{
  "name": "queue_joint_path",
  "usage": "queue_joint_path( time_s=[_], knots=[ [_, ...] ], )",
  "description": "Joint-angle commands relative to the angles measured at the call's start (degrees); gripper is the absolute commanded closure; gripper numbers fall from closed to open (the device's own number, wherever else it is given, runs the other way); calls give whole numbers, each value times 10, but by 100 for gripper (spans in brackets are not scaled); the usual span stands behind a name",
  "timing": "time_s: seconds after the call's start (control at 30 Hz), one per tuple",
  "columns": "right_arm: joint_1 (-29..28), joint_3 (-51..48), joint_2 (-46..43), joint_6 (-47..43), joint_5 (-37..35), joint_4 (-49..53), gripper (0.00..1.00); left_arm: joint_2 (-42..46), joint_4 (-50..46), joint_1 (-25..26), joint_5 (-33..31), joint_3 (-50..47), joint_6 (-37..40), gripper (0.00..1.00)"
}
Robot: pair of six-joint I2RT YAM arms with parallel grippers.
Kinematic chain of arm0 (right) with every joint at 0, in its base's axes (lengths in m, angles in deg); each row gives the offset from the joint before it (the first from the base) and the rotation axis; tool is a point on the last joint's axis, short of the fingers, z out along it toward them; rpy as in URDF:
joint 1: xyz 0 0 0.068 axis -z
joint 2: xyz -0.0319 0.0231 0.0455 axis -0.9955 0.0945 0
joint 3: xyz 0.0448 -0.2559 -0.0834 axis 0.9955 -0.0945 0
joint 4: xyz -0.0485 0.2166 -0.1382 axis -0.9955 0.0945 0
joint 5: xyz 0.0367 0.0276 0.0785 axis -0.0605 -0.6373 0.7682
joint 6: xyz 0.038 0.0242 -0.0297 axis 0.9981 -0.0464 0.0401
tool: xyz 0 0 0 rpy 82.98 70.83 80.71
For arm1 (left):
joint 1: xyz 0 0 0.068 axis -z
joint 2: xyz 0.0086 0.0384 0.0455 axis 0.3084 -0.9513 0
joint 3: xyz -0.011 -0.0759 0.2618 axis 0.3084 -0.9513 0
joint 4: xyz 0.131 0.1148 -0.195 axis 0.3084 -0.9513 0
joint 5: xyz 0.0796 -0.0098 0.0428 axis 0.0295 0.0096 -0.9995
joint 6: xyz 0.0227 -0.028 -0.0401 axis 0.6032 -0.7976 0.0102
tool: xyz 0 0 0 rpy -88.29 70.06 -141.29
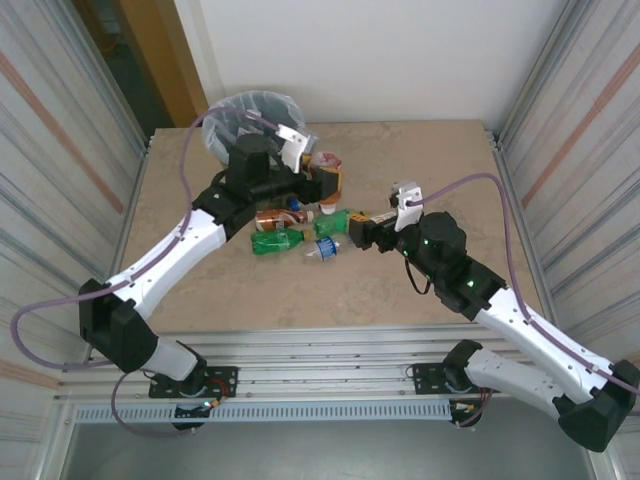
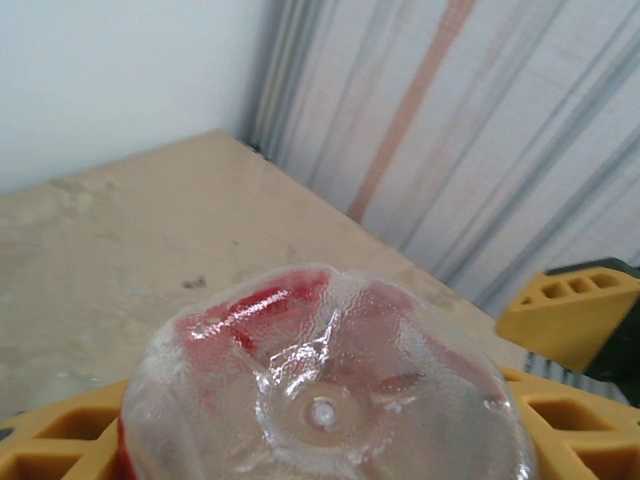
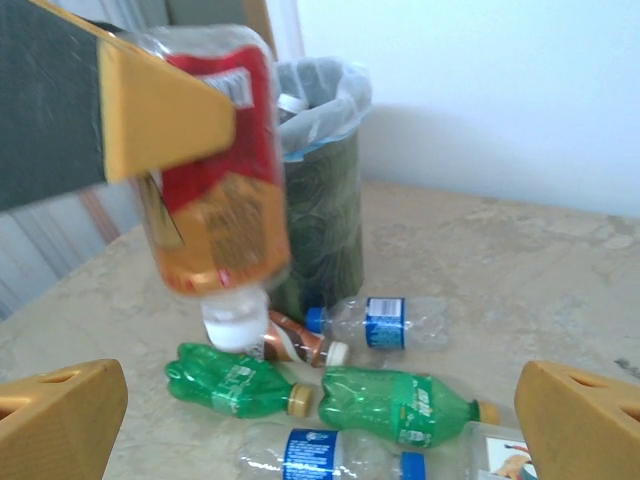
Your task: Put the plastic bottles in the bin
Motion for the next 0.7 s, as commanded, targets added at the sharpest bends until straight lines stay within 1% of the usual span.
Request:
queue_joint_path(
  time_s=[0.0, 0.2, 0.37, 0.5, 0.67],
  knots=[
    [-2, -9, -20, 16, -43, 14, 2, 34, -10, -18, -57, 40, 54, 74],
    [3, -6, -20, 36, -73, 32, 2, 13, -14, -64, -133, 105, 121, 74],
    [7, 6, -7, 54, -94, 56, 2, -40, -40, -110, -174, 176, 138, 74],
    [11, 7, -3, 62, -93, 58, 2, -92, -65, -143, -186, 229, 134, 74],
    [15, 14, 4, 72, -95, 68, 2, -158, -93, -171, -182, 290, 124, 73]
  ],
)
